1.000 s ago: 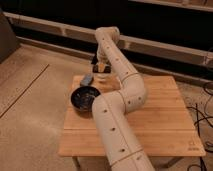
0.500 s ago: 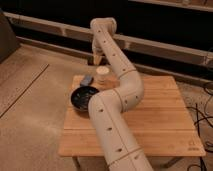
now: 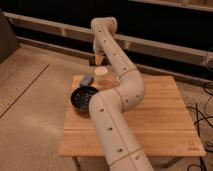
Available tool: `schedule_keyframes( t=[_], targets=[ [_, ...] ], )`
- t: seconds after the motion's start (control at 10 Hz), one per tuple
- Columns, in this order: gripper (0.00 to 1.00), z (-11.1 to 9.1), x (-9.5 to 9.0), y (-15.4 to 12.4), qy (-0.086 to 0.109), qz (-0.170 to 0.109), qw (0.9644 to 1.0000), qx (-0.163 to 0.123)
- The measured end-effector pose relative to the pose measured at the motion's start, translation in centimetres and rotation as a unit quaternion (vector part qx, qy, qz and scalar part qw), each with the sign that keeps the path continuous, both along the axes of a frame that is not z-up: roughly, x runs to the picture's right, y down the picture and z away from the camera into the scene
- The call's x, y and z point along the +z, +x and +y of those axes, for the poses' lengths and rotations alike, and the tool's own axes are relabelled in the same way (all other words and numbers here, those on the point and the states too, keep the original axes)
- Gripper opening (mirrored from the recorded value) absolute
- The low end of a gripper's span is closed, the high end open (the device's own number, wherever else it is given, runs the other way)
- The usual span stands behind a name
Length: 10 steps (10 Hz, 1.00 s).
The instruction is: Place the eraser on the white sponge
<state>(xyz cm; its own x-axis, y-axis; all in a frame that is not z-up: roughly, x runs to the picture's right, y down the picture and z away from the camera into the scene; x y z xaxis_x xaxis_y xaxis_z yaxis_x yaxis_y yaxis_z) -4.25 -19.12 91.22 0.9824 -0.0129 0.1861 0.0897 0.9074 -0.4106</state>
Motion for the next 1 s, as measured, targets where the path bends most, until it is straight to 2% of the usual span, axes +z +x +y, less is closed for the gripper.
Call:
schedule_keyframes(
  t=[0.1,0.2,0.3,0.5,0.6,0.7,0.8,0.9,1.0],
  targets=[
    [0.0,-0.1,0.2,1.2,0.001,0.013,0.9999,0.0],
    [0.0,0.0,0.5,3.6,0.0,0.035,0.9994,0.006],
    [0.0,0.1,0.7,7.4,-0.002,0.066,0.9976,0.02],
    [0.0,1.0,0.9,13.1,-0.012,0.114,0.992,0.052],
    [0.0,1.6,1.0,14.5,-0.021,0.13,0.9891,0.066],
    [0.0,1.8,1.0,14.2,-0.025,0.132,0.9884,0.07],
    [0.0,1.7,0.8,12.5,-0.029,0.118,0.9899,0.072],
    [0.0,1.2,0.2,9.2,-0.031,0.088,0.9931,0.07],
    [0.0,0.6,-0.5,7.1,-0.029,0.07,0.9951,0.063]
  ],
)
